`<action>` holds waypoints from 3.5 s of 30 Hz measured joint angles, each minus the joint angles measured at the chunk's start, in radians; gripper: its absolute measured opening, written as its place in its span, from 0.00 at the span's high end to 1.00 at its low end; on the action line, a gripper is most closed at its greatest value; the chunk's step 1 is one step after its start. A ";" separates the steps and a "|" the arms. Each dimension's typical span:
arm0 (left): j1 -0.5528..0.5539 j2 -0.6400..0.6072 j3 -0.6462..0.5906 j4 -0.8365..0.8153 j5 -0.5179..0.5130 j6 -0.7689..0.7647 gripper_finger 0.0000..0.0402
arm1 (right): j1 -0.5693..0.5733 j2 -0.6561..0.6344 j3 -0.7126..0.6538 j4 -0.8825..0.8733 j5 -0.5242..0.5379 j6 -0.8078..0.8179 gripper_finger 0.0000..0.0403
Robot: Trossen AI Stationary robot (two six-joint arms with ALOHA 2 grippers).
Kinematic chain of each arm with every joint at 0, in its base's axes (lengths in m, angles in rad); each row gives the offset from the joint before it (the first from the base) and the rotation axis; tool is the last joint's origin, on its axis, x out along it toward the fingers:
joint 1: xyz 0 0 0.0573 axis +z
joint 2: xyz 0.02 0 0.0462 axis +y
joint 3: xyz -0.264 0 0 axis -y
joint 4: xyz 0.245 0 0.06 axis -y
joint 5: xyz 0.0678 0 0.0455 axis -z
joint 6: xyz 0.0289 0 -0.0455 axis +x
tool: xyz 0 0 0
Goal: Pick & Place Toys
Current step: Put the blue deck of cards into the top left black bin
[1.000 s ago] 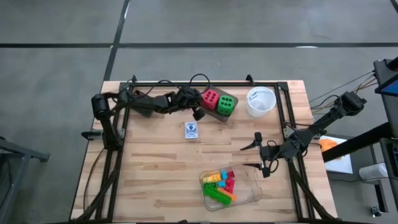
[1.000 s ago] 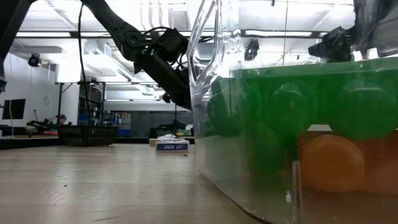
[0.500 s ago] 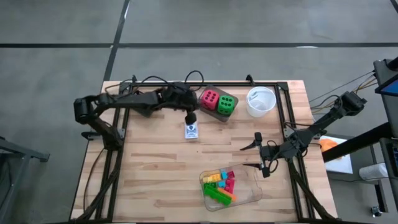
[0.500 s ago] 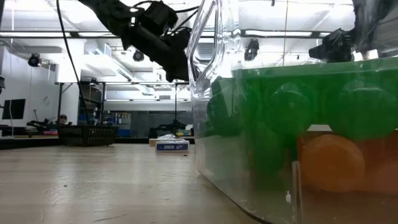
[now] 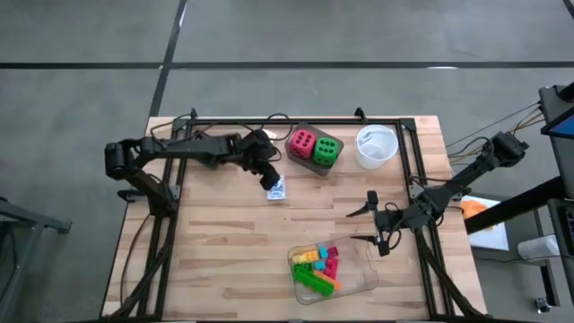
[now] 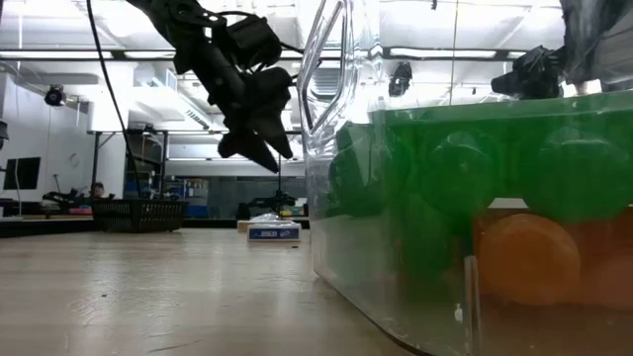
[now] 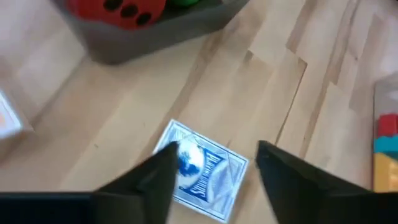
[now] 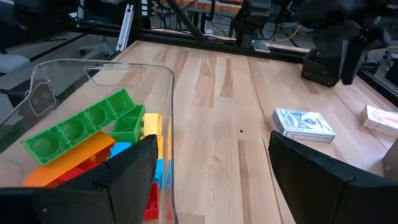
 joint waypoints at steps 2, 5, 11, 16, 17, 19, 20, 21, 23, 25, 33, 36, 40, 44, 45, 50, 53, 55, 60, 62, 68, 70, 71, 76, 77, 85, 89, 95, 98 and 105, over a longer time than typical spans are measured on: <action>-0.015 0.004 -0.002 -0.003 -0.005 -0.055 0.33 | 0.000 0.000 0.000 0.000 0.000 0.000 0.25; -0.043 0.020 -0.002 -0.005 -0.008 -0.114 0.16 | 0.000 0.000 0.000 0.000 0.000 0.000 0.25; -0.064 0.046 -0.002 -0.006 -0.016 -0.184 0.04 | 0.000 0.000 0.000 0.002 0.000 0.000 0.25; -0.065 0.050 -0.002 -0.016 -0.042 -0.228 0.05 | 0.000 0.000 0.002 0.003 0.000 0.000 0.25; -0.065 0.050 -0.002 -0.019 -0.053 -0.234 0.04 | 0.000 0.000 0.002 0.002 0.000 0.000 0.25; -0.065 0.050 -0.002 -0.027 -0.079 -0.248 0.02 | 0.000 0.000 0.004 0.002 0.000 0.000 0.25; -0.065 0.050 -0.002 -0.029 -0.091 -0.260 0.01 | 0.000 0.000 0.005 0.002 0.000 0.000 0.25; -0.065 0.051 -0.002 -0.029 -0.098 -0.266 0.01 | 0.000 0.000 0.006 0.001 0.000 0.000 0.25; -0.065 0.063 -0.002 -0.031 -0.104 -0.293 0.01 | 0.000 0.000 0.008 0.000 0.000 0.000 0.25; -0.066 0.086 -0.002 -0.036 -0.106 -0.322 0.01 | 0.000 0.000 0.009 0.000 0.000 0.000 0.25; -0.068 0.223 0.023 -0.057 -0.132 -0.347 0.01 | 0.000 0.000 0.006 -0.008 0.004 0.006 0.25; -0.068 0.268 0.063 -0.130 -0.152 -0.305 0.01 | 0.000 0.000 0.008 -0.016 0.004 0.012 0.25; -0.063 0.300 0.116 -0.282 -0.236 -0.212 0.01 | 0.000 0.000 0.006 -0.018 0.008 0.028 0.25; -0.058 0.292 0.128 -0.350 -0.314 -0.157 0.01 | 0.000 0.000 0.003 -0.025 0.008 0.039 0.25; -0.057 0.286 0.126 -0.353 -0.322 -0.154 0.01 | 0.000 0.000 0.003 -0.025 0.009 0.042 0.25; -0.052 0.244 0.116 -0.362 -0.355 -0.173 0.01 | 0.000 0.000 0.003 -0.029 0.016 0.046 0.25; -0.051 0.228 0.116 -0.340 -0.356 -0.214 0.02 | 0.000 0.000 0.002 -0.029 0.024 0.046 0.25; -0.054 0.223 0.117 -0.328 -0.342 -0.256 0.02 | 0.000 0.000 0.002 -0.029 0.026 0.046 0.25; -0.058 0.223 0.117 -0.241 -0.262 -0.392 0.02 | 0.000 0.000 0.001 -0.028 0.026 0.047 0.25; -0.059 0.223 0.117 -0.218 -0.257 -0.428 0.02 | 0.000 0.000 0.001 -0.028 0.026 0.048 0.25; -0.059 0.223 0.117 -0.247 -0.288 -0.478 0.02 | 0.000 0.000 0.001 -0.027 0.026 0.059 0.25; -0.059 0.223 0.116 -0.253 -0.296 -0.495 0.02 | 0.000 0.000 0.001 -0.027 0.026 0.060 0.25; -0.059 0.223 0.114 -0.250 -0.296 -0.502 0.02 | 0.000 0.000 0.001 -0.027 0.026 0.060 0.25; -0.060 0.238 0.111 -0.274 -0.298 -0.517 0.02 | 0.000 0.000 0.001 -0.027 0.030 0.060 0.25; -0.060 0.245 0.111 -0.285 -0.303 -0.516 0.02 | 0.000 0.000 0.001 -0.027 0.030 0.061 0.25; -0.061 0.269 0.093 -0.301 -0.367 -0.477 0.02 | 0.000 0.000 0.002 -0.027 0.030 0.061 0.25; -0.057 0.273 0.061 -0.328 -0.383 -0.409 0.02 | 0.000 0.000 0.002 -0.027 0.030 0.064 0.25; -0.055 0.270 0.034 -0.310 -0.382 -0.392 0.02 | 0.000 0.000 0.002 -0.028 0.031 0.064 0.25; -0.055 0.270 0.031 -0.304 -0.382 -0.391 0.06 | 0.000 0.000 0.002 -0.031 0.034 0.067 0.25; -0.063 0.270 0.031 -0.314 -0.399 -0.330 0.27 | 0.000 0.000 0.002 -0.035 0.038 0.072 0.25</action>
